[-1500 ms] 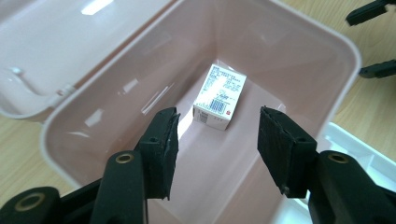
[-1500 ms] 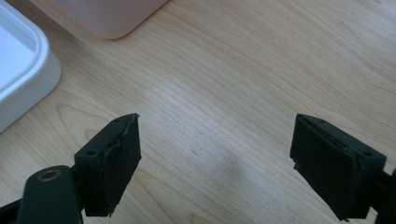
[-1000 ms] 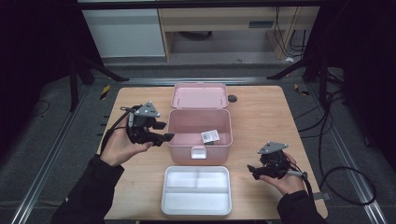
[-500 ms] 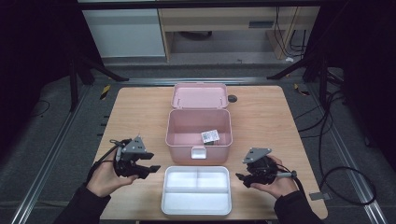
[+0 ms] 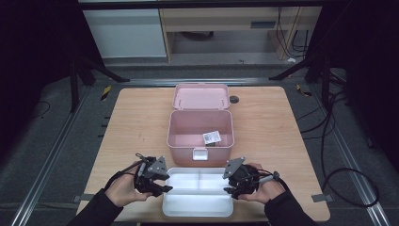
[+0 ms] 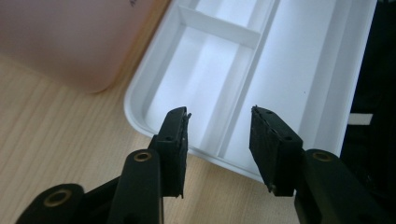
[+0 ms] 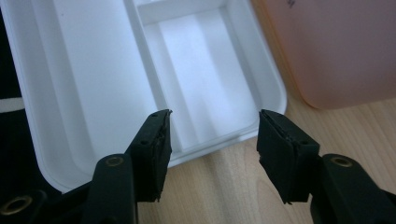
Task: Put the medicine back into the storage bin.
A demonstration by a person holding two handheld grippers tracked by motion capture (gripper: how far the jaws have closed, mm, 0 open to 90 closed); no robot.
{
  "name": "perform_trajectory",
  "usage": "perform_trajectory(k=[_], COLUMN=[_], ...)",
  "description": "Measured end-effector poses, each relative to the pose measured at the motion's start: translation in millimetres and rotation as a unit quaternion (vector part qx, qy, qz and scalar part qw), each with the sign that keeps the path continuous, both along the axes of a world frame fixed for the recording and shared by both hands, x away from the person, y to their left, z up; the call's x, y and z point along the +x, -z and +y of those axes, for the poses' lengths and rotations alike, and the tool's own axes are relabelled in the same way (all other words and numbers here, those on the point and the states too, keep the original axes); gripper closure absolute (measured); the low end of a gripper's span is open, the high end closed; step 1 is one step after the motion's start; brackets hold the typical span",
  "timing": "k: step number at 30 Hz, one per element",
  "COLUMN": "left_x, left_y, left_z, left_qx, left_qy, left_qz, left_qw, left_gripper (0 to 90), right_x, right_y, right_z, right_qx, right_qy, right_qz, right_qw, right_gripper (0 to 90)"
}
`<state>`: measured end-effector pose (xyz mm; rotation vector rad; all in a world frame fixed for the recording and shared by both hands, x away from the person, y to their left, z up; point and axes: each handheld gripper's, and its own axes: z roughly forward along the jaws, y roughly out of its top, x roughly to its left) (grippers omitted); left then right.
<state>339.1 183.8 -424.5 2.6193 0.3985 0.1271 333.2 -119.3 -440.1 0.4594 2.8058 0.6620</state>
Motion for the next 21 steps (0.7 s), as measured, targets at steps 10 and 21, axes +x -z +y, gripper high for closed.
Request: perform_trajectory(k=[10,21], left_x=[5.6,7.3], left_y=[17.8,35.0], left_z=[-25.6,-36.4], left_qx=[0.072,0.133], left_qy=[0.053,0.088], left_qz=[0.007,0.012], left_qw=[0.996,0.9871], left_gripper=[66.7,71.7], right_x=[2.9,6.4], right_y=[8.1,21.6], right_z=[16.7,30.4], right_qx=[-0.053,-0.098], right_qy=[-0.04,-0.063], right_qz=[0.024,0.053], right_qw=[0.9975,0.9917], right_gripper=[61.0,76.1])
